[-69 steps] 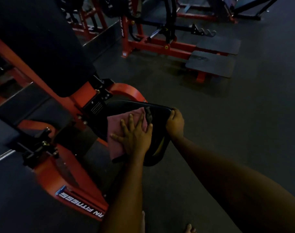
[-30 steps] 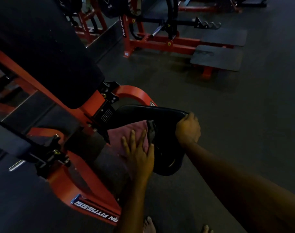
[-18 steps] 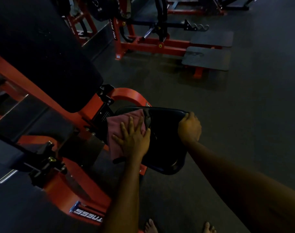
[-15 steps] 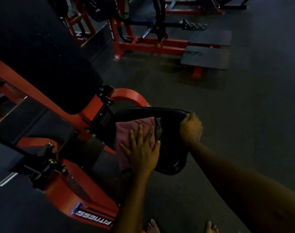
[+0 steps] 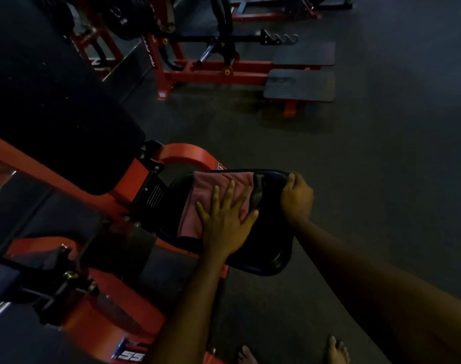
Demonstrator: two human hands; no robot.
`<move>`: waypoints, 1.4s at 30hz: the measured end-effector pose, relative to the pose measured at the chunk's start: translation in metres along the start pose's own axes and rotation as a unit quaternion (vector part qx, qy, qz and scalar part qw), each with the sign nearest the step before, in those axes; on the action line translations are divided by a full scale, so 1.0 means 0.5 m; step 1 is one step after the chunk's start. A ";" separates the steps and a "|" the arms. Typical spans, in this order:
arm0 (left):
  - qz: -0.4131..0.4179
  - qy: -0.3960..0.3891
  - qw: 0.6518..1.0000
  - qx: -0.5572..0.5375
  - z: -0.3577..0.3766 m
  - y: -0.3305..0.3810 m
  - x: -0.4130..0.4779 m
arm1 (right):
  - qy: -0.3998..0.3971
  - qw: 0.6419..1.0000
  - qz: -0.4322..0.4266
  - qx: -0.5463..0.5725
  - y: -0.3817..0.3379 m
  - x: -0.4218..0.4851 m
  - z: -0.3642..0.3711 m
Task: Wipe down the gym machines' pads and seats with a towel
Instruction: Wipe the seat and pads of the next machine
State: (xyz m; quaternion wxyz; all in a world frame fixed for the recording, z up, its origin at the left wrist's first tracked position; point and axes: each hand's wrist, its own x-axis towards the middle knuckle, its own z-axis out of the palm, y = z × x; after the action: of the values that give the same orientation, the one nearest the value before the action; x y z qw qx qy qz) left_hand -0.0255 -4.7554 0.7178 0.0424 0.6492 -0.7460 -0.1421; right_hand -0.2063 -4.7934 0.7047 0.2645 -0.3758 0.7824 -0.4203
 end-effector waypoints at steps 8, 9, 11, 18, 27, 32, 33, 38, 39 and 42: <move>0.006 -0.065 0.997 -0.033 -0.033 0.040 0.152 | -0.002 1.000 0.006 -0.023 0.000 0.008 0.004; 0.000 -0.065 0.997 -0.040 -0.035 0.048 0.164 | -0.004 1.000 0.003 -0.027 -0.002 0.007 0.003; -0.003 -0.059 0.997 -0.042 -0.039 0.059 0.160 | -0.004 0.999 0.003 -0.034 -0.004 0.007 0.002; 0.085 -0.020 0.996 -0.005 -0.003 0.040 0.054 | 0.053 0.990 0.035 0.122 0.009 -0.004 0.001; -0.067 -0.018 0.996 -0.055 -0.042 -0.030 0.137 | -0.022 0.999 -0.037 -0.028 -0.003 -0.009 -0.006; -0.174 0.014 0.984 -0.037 -0.046 -0.129 0.079 | -0.034 0.993 -0.065 -0.092 -0.015 -0.016 -0.011; -0.171 0.023 0.984 -0.032 -0.039 -0.119 0.056 | -0.035 0.992 -0.067 -0.106 -0.017 -0.016 -0.009; -0.138 0.030 0.990 -0.023 -0.014 -0.065 -0.005 | -0.031 0.984 -0.078 -0.156 -0.017 -0.007 -0.001; -0.131 0.018 0.991 -0.023 -0.019 -0.070 0.016 | -0.031 0.983 -0.078 -0.164 -0.016 -0.005 0.001; -0.115 -0.028 0.992 -0.043 -0.047 -0.087 0.116 | -0.033 0.982 -0.076 -0.171 -0.015 0.000 0.002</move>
State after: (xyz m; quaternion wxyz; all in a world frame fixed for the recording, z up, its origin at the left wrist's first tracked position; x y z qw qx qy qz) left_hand 0.0131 -4.8213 0.7216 0.0327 0.7239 -0.6604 -0.1966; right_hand -0.2028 -4.7966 0.7108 0.1893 -0.4878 0.8026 -0.2865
